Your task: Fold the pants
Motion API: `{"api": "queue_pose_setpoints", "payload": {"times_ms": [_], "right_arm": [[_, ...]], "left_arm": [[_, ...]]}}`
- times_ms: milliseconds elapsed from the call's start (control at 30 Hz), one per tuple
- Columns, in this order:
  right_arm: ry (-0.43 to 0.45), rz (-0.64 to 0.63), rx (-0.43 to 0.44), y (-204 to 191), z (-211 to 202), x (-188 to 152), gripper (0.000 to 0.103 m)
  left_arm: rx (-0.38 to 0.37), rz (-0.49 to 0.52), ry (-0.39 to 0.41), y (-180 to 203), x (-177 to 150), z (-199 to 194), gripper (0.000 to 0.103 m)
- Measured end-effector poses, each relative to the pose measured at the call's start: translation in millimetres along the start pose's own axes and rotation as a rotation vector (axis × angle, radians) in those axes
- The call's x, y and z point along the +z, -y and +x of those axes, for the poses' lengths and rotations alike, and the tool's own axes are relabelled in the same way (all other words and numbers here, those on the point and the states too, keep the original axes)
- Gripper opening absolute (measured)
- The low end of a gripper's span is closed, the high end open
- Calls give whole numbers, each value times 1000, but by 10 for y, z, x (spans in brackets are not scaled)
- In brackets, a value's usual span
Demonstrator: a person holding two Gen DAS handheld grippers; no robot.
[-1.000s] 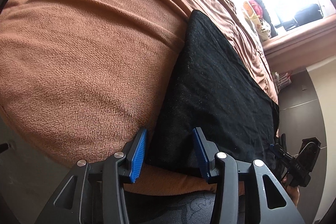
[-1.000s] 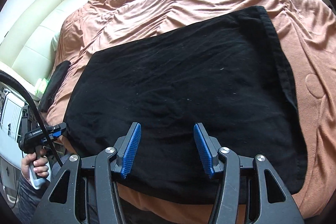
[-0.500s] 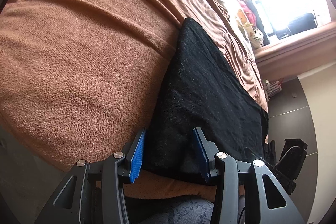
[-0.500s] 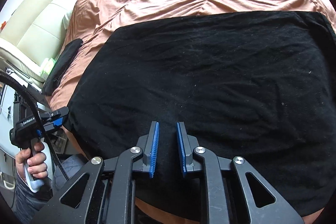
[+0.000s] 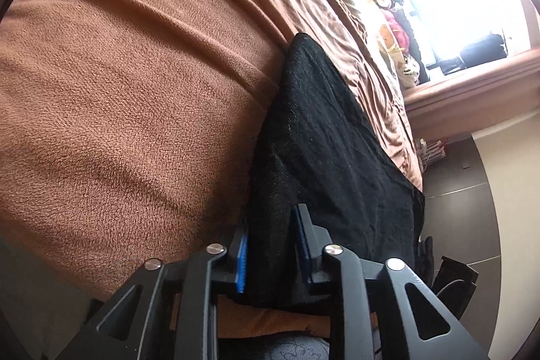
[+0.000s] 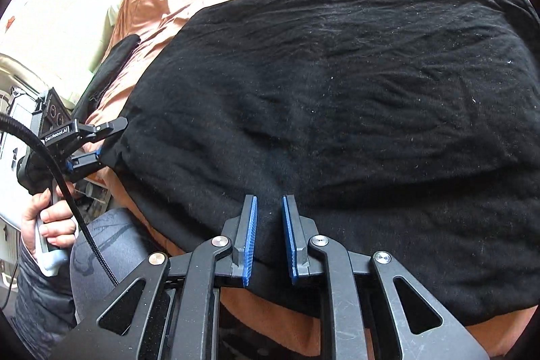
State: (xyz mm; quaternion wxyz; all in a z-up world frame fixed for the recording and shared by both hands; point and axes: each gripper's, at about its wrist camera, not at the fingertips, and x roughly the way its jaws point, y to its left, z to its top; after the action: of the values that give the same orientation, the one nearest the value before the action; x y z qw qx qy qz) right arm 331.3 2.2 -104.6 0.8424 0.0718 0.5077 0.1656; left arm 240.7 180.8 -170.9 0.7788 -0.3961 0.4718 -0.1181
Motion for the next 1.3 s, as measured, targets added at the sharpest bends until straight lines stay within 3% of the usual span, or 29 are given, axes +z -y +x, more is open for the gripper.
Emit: {"api": "queue_pose_setpoints", "payload": {"times_ms": [200, 600, 800, 1067, 1300], "right_arm": [[12, -4, -21, -47, -34, 105, 13], [61, 71, -4, 44, 83, 51, 13], [66, 92, -29, 22, 36, 20, 12], [57, 93, -77, 17, 70, 248, 12], [50, 88, -109, 1, 232, 554, 12]], "left_arm": [[-19, 36, 30, 154, 12, -154, 15], [12, 15, -20, 79, 4, -65, 21], [-17, -49, -32, -95, -98, -6, 32], [-43, -126, -7, -184, -148, -13, 33], [-10, -188, 31, -133, -97, 19, 33]]}}
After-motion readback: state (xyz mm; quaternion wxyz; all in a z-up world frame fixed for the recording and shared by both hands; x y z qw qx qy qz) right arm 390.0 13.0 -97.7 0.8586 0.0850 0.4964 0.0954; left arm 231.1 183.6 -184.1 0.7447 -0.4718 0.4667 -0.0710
